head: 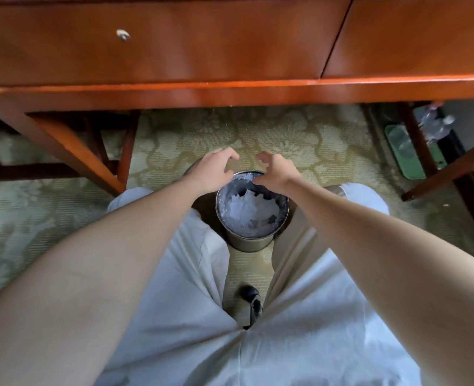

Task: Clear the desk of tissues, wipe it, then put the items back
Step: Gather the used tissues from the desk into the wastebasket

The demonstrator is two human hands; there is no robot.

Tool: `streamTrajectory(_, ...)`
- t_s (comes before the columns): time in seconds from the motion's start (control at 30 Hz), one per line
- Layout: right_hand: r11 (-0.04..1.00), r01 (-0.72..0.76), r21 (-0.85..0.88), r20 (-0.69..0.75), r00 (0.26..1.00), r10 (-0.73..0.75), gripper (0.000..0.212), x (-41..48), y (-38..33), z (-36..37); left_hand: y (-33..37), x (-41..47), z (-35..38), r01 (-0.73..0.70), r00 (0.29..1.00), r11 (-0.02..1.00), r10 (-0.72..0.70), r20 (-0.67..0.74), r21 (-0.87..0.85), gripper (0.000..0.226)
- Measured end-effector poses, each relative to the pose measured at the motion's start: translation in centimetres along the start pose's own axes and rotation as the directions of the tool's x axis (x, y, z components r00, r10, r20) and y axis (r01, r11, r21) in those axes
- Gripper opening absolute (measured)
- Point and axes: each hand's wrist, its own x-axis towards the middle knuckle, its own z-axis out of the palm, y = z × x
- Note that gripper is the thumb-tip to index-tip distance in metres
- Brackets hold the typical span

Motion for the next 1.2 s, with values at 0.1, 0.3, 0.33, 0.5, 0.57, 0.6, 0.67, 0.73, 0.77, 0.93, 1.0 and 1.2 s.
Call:
streamTrajectory(0.1,0.998,0.061,-0.03,-0.048,0.997,-0.062,0.068,-2.5,-1.8,-2.0,1.5,-2.2,-2.5,-0.027,0.998,0.998,0.031,-0.054,0.061,0.04)
streamTrajectory(0.3,0.986,0.14,-0.087,-0.176,0.972,-0.154,0.069,-7.5,-5.1,-6.3,5.2,-6.6,-7.9,-0.078,0.976,0.98,0.112,-0.185,0.184,0.044)
streamTrajectory(0.33,0.983,0.156,-0.093,-0.195,0.966,-0.172,0.068,-8.3,-5.7,-6.9,5.8,-7.3,-8.7,-0.085,0.971,0.975,0.127,-0.205,0.203,0.044)
streamTrajectory(0.5,0.964,0.232,-0.133,-0.277,0.925,-0.261,0.067,-11.2,-8.3,-10.6,8.5,-9.8,-13.0,-0.107,0.942,0.956,0.185,-0.28,0.272,0.043)
streamTrajectory(0.57,0.958,0.248,-0.144,-0.3,0.912,-0.281,0.066,-11.9,-9.5,-12.2,9.4,-10.4,-14.7,-0.107,0.931,0.953,0.196,-0.309,0.282,0.043)
streamTrajectory(0.6,0.956,0.253,-0.151,-0.308,0.906,-0.289,0.066,-12.1,-10.1,-12.9,9.6,-10.5,-15.6,-0.105,0.926,0.952,0.199,-0.32,0.287,0.044)
streamTrajectory(0.67,0.95,0.263,-0.168,-0.322,0.896,-0.305,0.067,-12.1,-11.3,-14.4,10.0,-10.6,-17.3,-0.093,0.919,0.954,0.193,-0.344,0.286,0.044)
streamTrajectory(0.73,0.945,0.276,-0.176,-0.332,0.887,-0.321,0.067,-11.8,-12.4,-15.8,10.1,-10.4,-19.0,-0.076,0.915,0.956,0.18,-0.361,0.285,0.045)
streamTrajectory(0.77,0.943,0.28,-0.181,-0.335,0.884,-0.327,0.066,-11.5,-12.9,-16.5,10.1,-10.2,-19.9,-0.07,0.912,0.956,0.177,-0.369,0.285,0.045)
streamTrajectory(0.93,0.94,0.275,-0.204,-0.356,0.873,-0.333,0.065,-8.9,-15.1,-19.8,9.7,-7.9,-24.4,-0.045,0.906,0.961,0.154,-0.394,0.273,0.044)
streamTrajectory(1.0,0.939,0.271,-0.212,-0.375,0.865,-0.334,0.06,-7.4,-16.0,-21.2,9.3,-6.5,-26.3,-0.026,0.905,0.962,0.138,-0.402,0.272,0.044)
streamTrajectory(1.2,0.957,0.193,-0.217,-0.413,0.87,-0.269,0.056,-1.0,-17.9,-25.3,7.6,-0.2,-31.8,0.03,0.906,0.964,0.085,-0.414,0.265,0.047)
